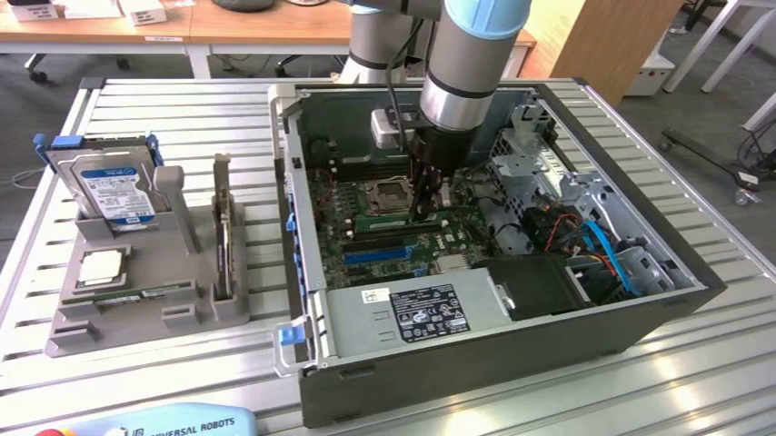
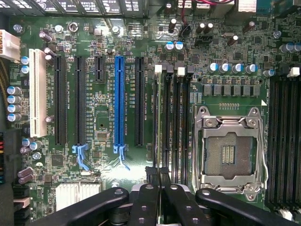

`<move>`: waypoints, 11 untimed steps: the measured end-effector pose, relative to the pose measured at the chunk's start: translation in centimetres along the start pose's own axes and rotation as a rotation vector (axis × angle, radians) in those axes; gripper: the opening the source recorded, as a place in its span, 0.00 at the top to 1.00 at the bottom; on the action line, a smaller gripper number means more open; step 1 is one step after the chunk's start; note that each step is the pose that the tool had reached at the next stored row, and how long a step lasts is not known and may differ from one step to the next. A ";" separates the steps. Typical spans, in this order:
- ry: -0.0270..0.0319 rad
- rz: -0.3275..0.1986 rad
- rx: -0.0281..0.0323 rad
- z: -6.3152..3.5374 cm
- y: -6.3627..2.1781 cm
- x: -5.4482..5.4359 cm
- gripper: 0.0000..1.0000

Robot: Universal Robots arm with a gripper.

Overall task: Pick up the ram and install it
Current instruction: 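Insert the ram into the slot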

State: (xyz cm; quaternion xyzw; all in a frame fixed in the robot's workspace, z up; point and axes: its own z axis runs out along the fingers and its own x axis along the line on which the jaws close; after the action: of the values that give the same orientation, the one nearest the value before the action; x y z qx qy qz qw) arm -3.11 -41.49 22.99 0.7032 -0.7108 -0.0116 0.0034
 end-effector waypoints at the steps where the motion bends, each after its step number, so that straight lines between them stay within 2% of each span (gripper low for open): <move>1: -0.0002 0.000 0.0001 0.01 0.00 0.0 0.88; 11: 0.0000 0.000 0.0000 0.02 0.01 -0.1 0.88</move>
State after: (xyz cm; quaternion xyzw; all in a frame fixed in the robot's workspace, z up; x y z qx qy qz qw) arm -3.11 -41.43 22.97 0.7032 -0.7109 -0.0116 0.0034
